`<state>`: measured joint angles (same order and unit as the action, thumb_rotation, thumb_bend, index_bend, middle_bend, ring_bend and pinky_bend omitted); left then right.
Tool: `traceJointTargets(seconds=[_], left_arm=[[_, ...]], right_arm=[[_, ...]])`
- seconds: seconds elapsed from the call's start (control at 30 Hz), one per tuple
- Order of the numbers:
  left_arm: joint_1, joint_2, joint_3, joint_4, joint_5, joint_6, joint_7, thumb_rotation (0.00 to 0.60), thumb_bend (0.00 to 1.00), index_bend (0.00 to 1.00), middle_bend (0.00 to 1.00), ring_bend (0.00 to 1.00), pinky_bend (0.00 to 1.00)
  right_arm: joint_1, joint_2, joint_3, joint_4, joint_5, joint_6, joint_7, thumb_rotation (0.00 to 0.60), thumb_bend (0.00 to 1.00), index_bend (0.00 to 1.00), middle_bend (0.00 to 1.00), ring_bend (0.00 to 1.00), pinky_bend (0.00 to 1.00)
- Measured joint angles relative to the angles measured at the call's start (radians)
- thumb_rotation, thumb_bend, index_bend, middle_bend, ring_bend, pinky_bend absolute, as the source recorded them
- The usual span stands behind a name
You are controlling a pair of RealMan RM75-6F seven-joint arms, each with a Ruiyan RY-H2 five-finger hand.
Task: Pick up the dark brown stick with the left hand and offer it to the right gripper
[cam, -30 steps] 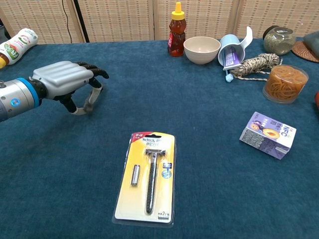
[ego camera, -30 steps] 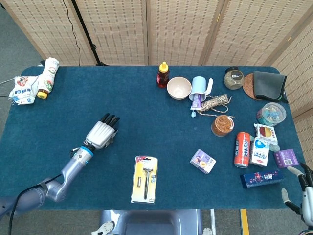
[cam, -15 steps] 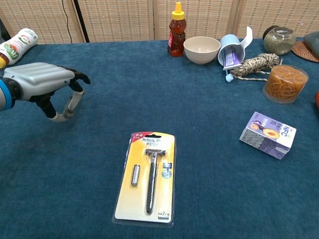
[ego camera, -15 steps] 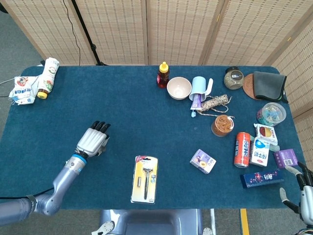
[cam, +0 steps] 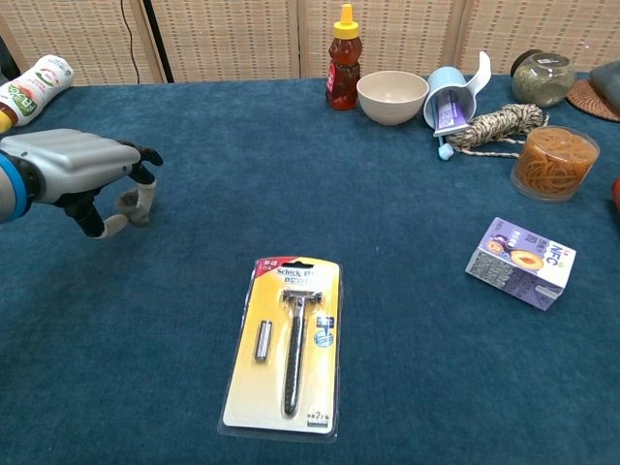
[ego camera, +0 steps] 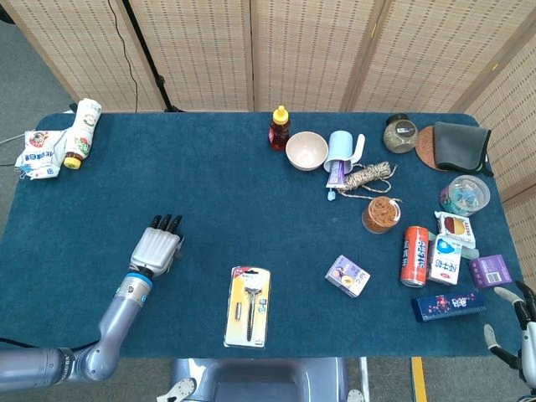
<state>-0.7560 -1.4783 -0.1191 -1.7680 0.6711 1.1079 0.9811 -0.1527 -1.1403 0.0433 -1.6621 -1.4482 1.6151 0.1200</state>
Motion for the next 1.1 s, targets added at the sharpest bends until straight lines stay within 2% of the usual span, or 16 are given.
traceJointTargets(seconds=[0.1, 0.13, 0.27, 0.47, 0.53, 0.67, 0.77, 0.97, 1.1], left_arm=[[-0.021, -0.008, 0.005, -0.004, -0.006, 0.002, 0.004, 0.600, 0.47, 0.05, 0.00, 0.00, 0.05], [-0.021, -0.008, 0.006, -0.004, -0.001, 0.001, -0.001, 0.600, 0.47, 0.02, 0.00, 0.00, 0.04], [-0.020, -0.002, 0.015, 0.001, 0.049, -0.007, -0.051, 0.600, 0.46, 0.00, 0.00, 0.00, 0.00], [-0.016, 0.037, 0.033, 0.014, 0.131, -0.051, -0.145, 0.600, 0.44, 0.00, 0.00, 0.00, 0.00], [-0.013, 0.053, 0.039, 0.025, 0.167, -0.071, -0.184, 0.600, 0.43, 0.03, 0.00, 0.00, 0.00], [-0.001, 0.080, 0.057, 0.088, 0.293, -0.103, -0.284, 0.600, 0.42, 0.24, 0.00, 0.00, 0.00], [0.012, 0.091, 0.073, 0.159, 0.398, -0.111, -0.380, 0.600, 0.40, 0.33, 0.00, 0.00, 0.00], [0.031, 0.103, 0.104, 0.314, 0.558, -0.140, -0.576, 0.600, 0.39, 0.42, 0.00, 0.00, 0.00], [0.034, 0.095, 0.116, 0.397, 0.597, -0.177, -0.668, 0.600, 0.39, 0.42, 0.00, 0.00, 0.00]], right_arm=[[-0.004, 0.000, 0.000, 0.004, -0.002, 0.005, 0.007, 0.600, 0.39, 0.23, 0.09, 0.13, 0.00], [-0.004, 0.001, 0.000, 0.005, -0.003, 0.005, 0.008, 0.600, 0.39, 0.23, 0.09, 0.13, 0.00], [-0.004, 0.000, 0.000, 0.003, -0.006, 0.006, 0.006, 0.600, 0.39, 0.23, 0.09, 0.14, 0.00], [-0.002, -0.001, 0.000, -0.006, -0.013, 0.005, -0.005, 0.600, 0.39, 0.24, 0.09, 0.14, 0.00], [-0.001, -0.001, 0.000, -0.009, -0.014, 0.005, -0.010, 0.600, 0.39, 0.24, 0.09, 0.14, 0.00], [-0.002, 0.001, 0.000, -0.018, -0.013, 0.006, -0.021, 0.600, 0.39, 0.24, 0.09, 0.14, 0.00], [-0.001, 0.002, 0.000, -0.027, -0.014, 0.005, -0.033, 0.600, 0.38, 0.24, 0.09, 0.14, 0.00], [0.002, 0.001, 0.000, -0.041, -0.015, 0.002, -0.052, 0.600, 0.39, 0.24, 0.09, 0.14, 0.00], [0.003, 0.001, 0.000, -0.053, -0.016, 0.003, -0.067, 0.600, 0.39, 0.24, 0.09, 0.14, 0.00]])
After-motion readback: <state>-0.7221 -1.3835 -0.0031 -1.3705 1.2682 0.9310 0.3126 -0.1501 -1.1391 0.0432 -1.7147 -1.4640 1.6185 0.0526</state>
